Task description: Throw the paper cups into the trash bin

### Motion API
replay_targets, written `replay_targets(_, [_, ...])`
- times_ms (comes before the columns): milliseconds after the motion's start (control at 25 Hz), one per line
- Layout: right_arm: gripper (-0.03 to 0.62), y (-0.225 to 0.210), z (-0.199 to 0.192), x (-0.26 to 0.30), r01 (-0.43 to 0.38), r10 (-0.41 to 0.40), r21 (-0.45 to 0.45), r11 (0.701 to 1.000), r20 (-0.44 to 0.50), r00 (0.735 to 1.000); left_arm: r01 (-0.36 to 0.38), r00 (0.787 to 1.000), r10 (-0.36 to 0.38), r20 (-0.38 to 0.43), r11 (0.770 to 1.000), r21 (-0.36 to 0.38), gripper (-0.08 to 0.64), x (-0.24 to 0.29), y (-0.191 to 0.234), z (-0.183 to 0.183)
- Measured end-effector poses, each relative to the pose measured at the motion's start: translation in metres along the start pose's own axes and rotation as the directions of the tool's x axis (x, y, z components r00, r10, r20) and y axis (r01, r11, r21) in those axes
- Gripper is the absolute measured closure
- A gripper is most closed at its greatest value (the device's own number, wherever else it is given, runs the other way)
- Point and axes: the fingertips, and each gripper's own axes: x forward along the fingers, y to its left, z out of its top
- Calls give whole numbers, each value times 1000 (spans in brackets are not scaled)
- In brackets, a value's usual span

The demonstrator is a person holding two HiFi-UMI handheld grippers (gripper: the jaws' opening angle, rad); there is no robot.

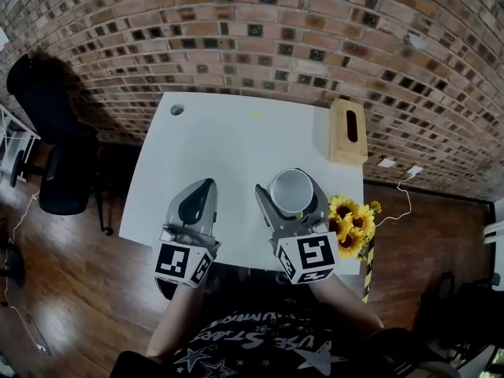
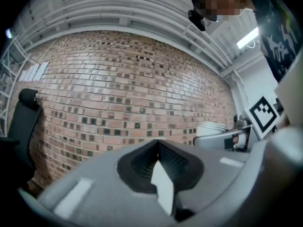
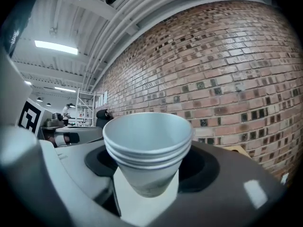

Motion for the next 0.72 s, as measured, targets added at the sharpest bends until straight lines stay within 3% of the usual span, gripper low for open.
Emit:
replay_targets(200, [247, 38, 4, 17, -148, 148, -18, 989, 11, 989, -136, 991, 136, 8, 990, 29, 557, -32, 23, 4])
replay_targets(360, [247, 83, 6, 33, -305, 306, -22, 952, 16, 952, -283, 959, 282, 30, 959, 33, 557, -77, 50, 9])
replay_targets(560, [247, 158, 0, 36, -477, 478, -56, 877, 15, 878, -471, 881, 472, -8, 880, 61, 557, -158, 87, -1])
replay_targets(640, [247, 196, -2, 31, -562, 565, -74, 824, 15, 825, -545, 838, 546, -6, 836, 58, 557, -194, 99, 2])
replay_targets(720, [247, 234, -5, 24, -651, 654, -78, 755, 14, 756, -618, 785, 619, -1, 784, 63, 557, -231, 109, 4])
